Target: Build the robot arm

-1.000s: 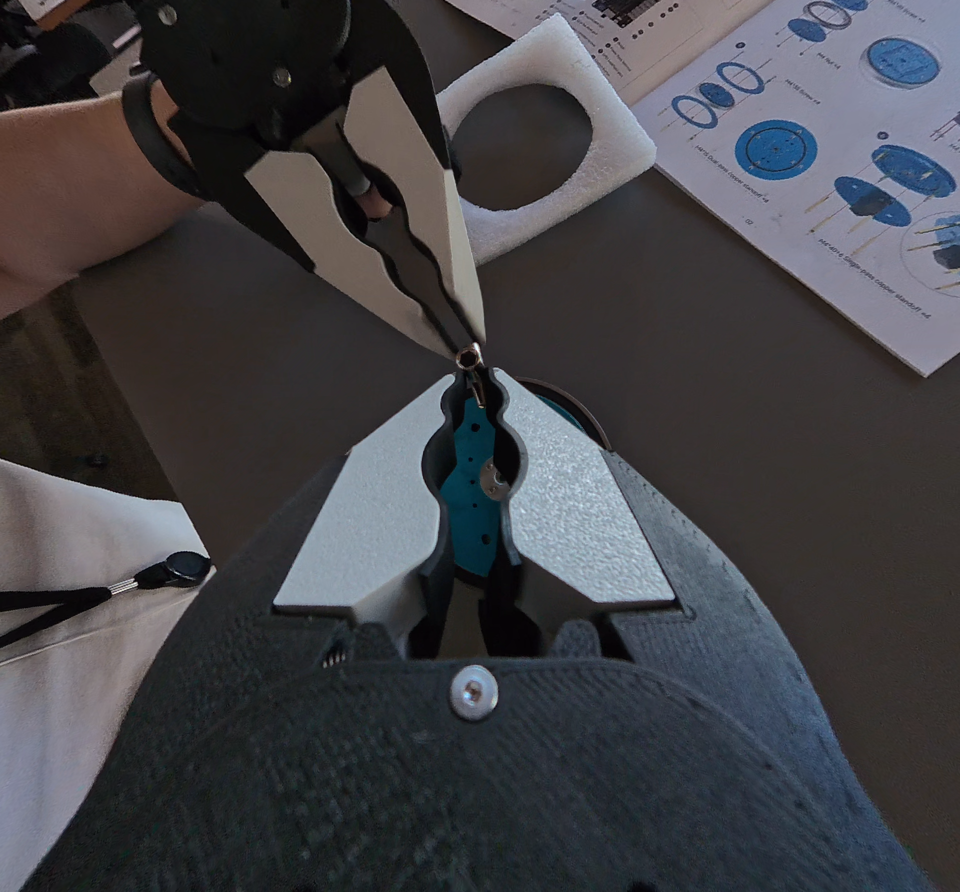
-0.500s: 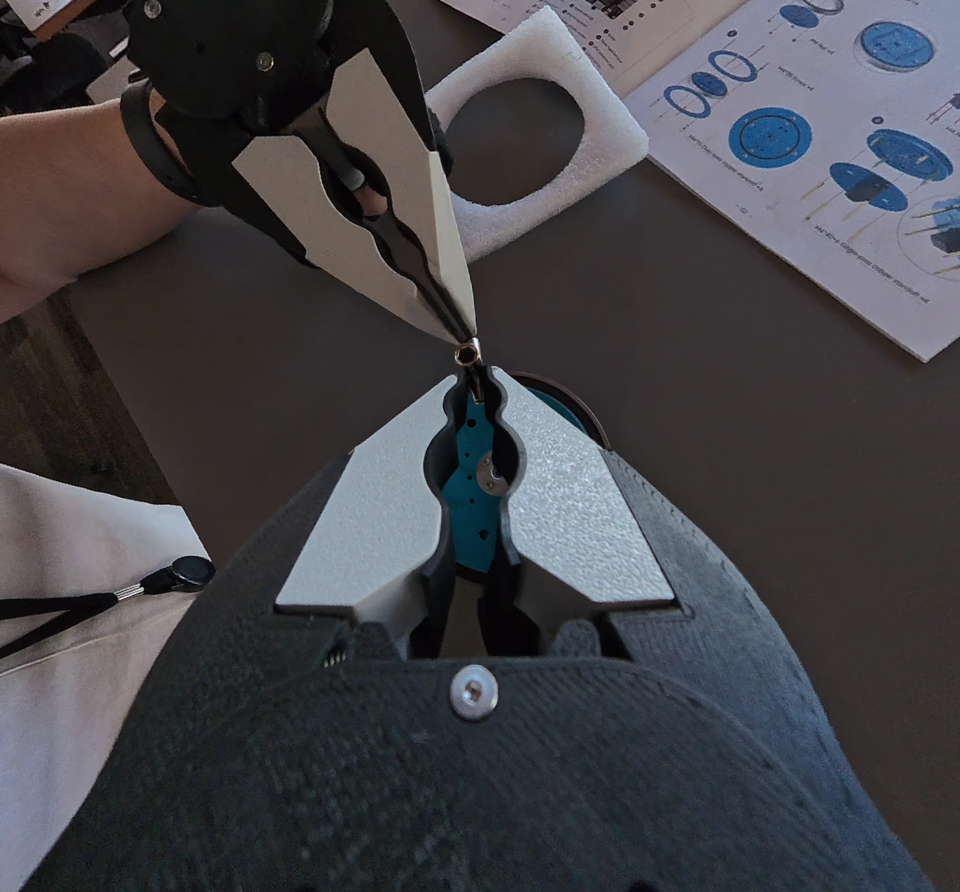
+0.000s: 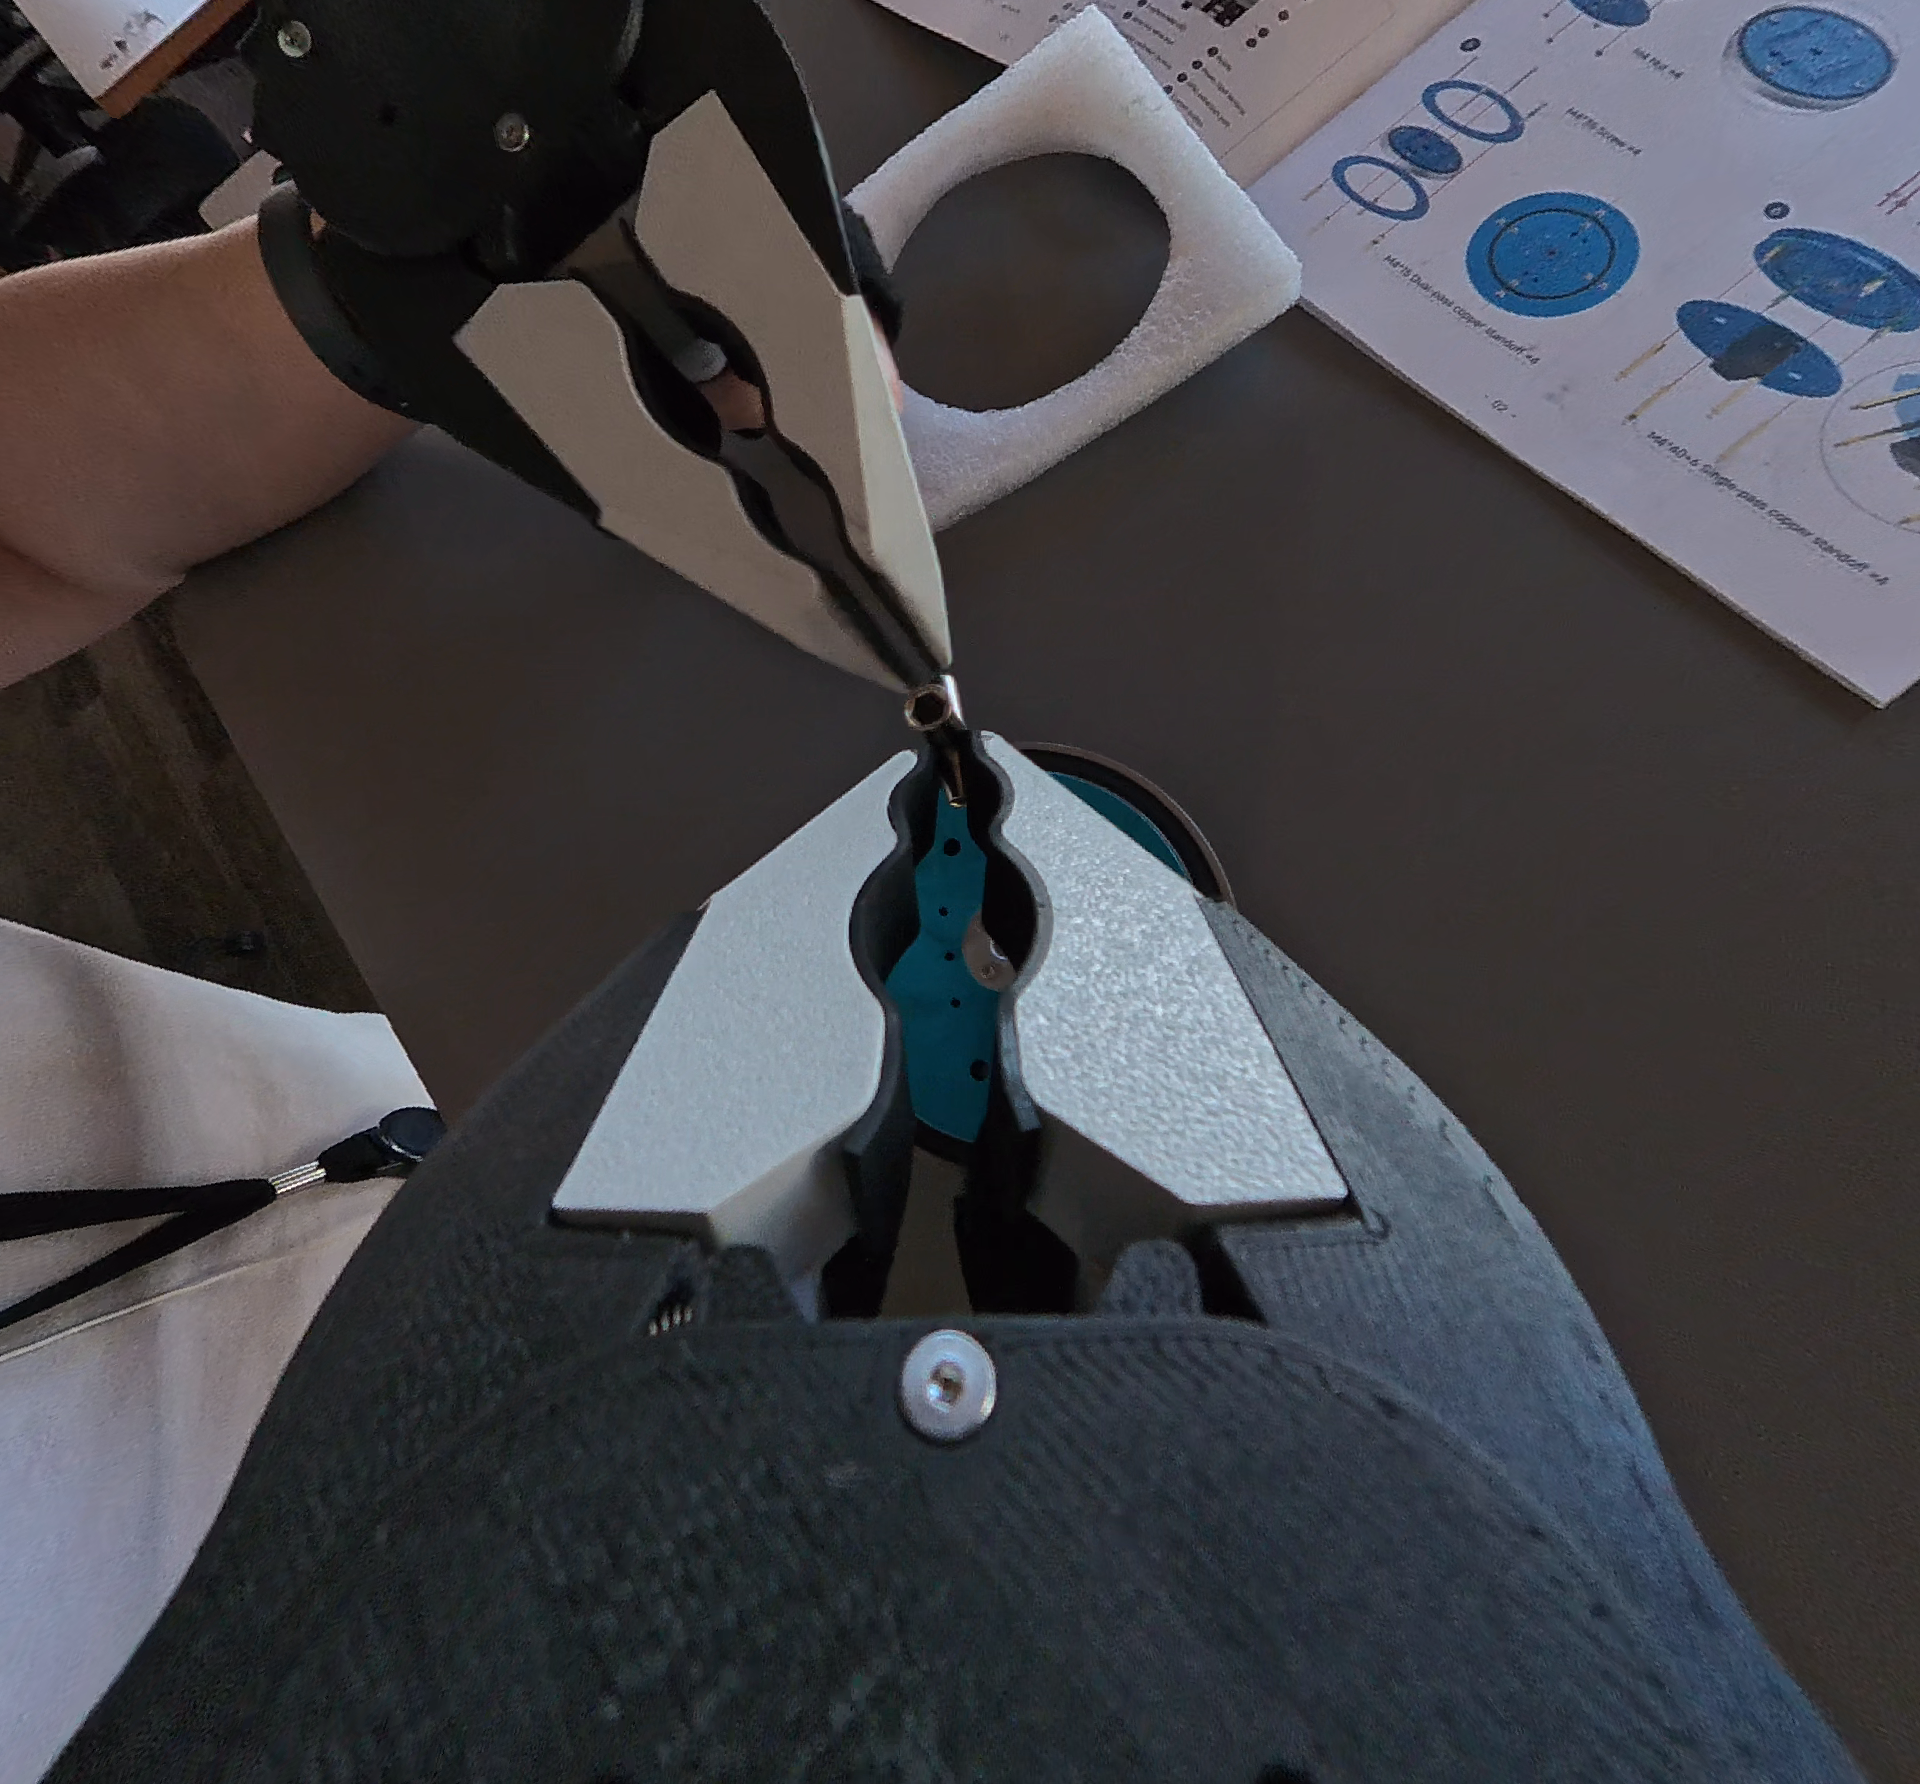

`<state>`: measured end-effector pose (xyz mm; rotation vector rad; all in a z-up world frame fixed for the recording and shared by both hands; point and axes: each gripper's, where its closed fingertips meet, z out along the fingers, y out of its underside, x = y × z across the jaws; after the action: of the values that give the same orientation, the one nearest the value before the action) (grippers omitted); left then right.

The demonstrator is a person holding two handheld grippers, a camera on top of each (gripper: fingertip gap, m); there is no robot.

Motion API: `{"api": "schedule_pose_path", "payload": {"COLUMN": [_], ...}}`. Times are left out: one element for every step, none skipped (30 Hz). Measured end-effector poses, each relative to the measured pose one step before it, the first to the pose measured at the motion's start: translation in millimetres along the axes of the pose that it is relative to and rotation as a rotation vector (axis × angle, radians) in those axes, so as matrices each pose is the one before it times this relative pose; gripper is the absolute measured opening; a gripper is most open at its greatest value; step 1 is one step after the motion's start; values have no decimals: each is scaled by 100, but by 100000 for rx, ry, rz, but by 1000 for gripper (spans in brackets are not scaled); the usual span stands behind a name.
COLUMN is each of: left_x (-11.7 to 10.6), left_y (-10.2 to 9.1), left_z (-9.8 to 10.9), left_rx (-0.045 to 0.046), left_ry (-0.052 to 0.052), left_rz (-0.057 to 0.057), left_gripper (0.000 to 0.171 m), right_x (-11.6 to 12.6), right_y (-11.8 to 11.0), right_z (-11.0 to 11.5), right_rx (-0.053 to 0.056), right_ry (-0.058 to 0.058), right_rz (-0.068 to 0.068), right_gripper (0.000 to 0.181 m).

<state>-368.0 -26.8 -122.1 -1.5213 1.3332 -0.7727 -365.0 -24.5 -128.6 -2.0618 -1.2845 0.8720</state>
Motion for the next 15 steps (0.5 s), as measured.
{"api": "schedule_pose_path", "payload": {"left_x": [213,-4,-228,-24,-35,6,50,6,-63,27,12,11,16,24,46], "left_y": [-109,79,218,140,34,-23,12,-20,-45,-68,38,-6,9,5,21], "left_z": [-24,3,29,51,65,51,47,31,0,7,16,-9,1,10,6], "left_rx": [919,-291,-1203,-763,-207,-4,-317,-72,185,378,-229,65,-2,-4,-150], "left_ry": [1503,8,-1505,-348,-439,-64,258,-46,-533,135,3,12,10,60,191], "left_rz": [-1066,-416,503,901,353,114,188,228,69,-50,104,112,-44,-34,83], "left_gripper": [5,6,7,7,6,5,5,5,5,4,4,4,4,4,4], "right_x": [88,-3,19,0,-1,6,-4,4,2,-8,-19,-15,-9,-4,-19], "right_y": [36,35,34,18,-3,1,-4,-6,-4,2,17,4,6,4,20], "right_z": [-34,-22,-32,-15,-9,0,2,-3,8,-10,-9,-5,-15,-15,-13], "right_rx": [-191,-209,-149,-115,-33,20,26,29,151,94,88,121,81,64,-102], "right_ry": [376,-69,-22,-34,21,81,7,-54,22,-46,-224,-298,-251,-211,-244], "right_rz": [-99,-51,-42,113,29,-62,72,139,-31,-5,345,395,239,378,301], "right_gripper": [5,5,5,5,5,4,4,4,4,4,4,4,4,4,4]}}
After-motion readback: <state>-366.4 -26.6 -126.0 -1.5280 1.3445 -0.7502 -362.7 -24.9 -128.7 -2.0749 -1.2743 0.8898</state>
